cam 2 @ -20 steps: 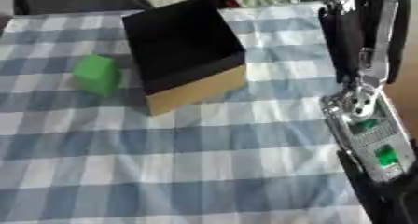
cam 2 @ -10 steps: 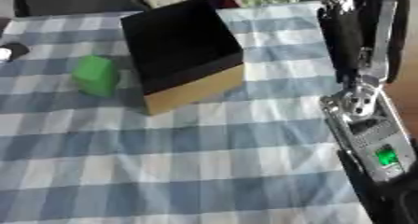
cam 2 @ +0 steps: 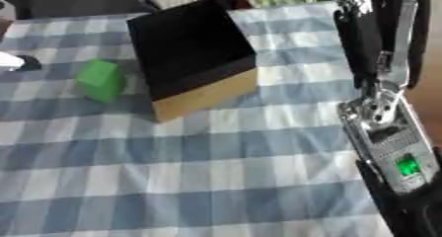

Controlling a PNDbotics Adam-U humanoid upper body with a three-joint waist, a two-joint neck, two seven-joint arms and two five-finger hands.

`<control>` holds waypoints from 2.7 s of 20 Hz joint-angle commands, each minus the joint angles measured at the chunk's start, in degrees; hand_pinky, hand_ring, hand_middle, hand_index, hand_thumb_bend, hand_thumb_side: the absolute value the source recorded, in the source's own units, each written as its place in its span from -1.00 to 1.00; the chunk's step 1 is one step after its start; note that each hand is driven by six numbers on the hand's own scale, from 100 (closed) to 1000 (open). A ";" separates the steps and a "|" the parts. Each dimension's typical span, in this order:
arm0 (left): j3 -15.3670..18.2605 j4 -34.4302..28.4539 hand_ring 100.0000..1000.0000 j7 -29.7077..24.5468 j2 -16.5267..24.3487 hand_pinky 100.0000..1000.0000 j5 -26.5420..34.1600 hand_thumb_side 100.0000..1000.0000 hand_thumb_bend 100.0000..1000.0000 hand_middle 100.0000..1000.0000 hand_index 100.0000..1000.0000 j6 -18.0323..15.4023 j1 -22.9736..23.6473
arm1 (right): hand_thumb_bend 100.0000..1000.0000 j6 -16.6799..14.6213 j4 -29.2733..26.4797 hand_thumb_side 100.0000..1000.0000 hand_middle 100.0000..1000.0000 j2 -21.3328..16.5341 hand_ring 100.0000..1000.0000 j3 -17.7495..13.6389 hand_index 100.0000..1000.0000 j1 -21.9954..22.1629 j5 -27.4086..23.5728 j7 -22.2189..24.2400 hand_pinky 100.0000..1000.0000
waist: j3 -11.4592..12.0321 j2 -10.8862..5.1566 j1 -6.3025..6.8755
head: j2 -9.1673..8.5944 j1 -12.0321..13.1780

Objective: Pick up objects on the table and place them in the box.

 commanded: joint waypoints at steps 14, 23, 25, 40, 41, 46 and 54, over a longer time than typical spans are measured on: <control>-1.28 8.95 0.79 -5.71 -3.81 0.77 -3.91 -1.00 -0.34 0.72 0.95 -5.21 -5.70 | -1.00 -0.27 -0.87 0.13 0.21 -0.92 0.43 0.16 0.54 -0.26 -0.52 -0.06 0.67 | -0.56 -1.27 0.26 | -0.35 0.76; -2.47 13.24 0.79 -9.35 -5.57 0.78 -8.49 -1.00 0.24 0.76 1.00 -9.37 -7.19 | -1.00 -0.34 -0.87 0.13 0.19 -1.04 0.42 0.28 0.54 -0.19 -0.67 -0.19 0.67 | -0.97 -1.05 0.49 | -0.48 1.15; -2.71 14.25 0.79 -9.40 -5.86 0.78 -9.98 -1.00 0.26 0.76 1.00 -10.78 -7.47 | -1.00 -0.36 -0.87 0.13 0.19 -1.10 0.42 0.32 0.54 -0.17 -0.74 -0.22 0.67 | -1.05 -0.95 0.52 | -0.50 1.18; -4.15 17.82 0.84 -9.42 -7.78 0.85 -11.14 -1.00 0.11 0.75 0.96 -15.78 -8.35 | -1.00 -0.55 -0.87 0.14 0.15 -0.90 0.40 0.56 0.52 -0.33 -1.06 -0.24 0.67 | -1.06 -0.30 0.54 | -0.77 1.77; -4.26 18.07 0.84 -9.42 -7.89 0.85 -11.30 -1.00 0.11 0.75 0.98 -15.89 -8.44 | -1.00 -0.55 -0.87 0.14 0.15 -0.87 0.40 0.57 0.52 -0.35 -1.09 -0.25 0.67 | -1.07 -0.28 0.53 | -0.78 1.80; -4.38 20.92 0.85 -9.42 -8.77 0.87 -15.19 -1.00 0.18 0.77 0.97 -16.28 -9.16 | -1.00 -0.69 -0.87 0.14 0.14 -0.70 0.39 0.66 0.52 -0.45 -1.19 -0.36 0.67 | -1.19 -0.24 0.52 | -0.77 2.05; -3.22 22.82 0.86 -9.42 -9.85 0.93 -20.64 -1.00 -0.01 0.77 0.91 -16.63 -9.84 | -1.00 -0.76 -0.87 0.14 0.14 -0.55 0.39 0.74 0.52 -0.39 -1.29 -0.34 0.67 | -1.39 -0.11 0.48 | -1.07 2.30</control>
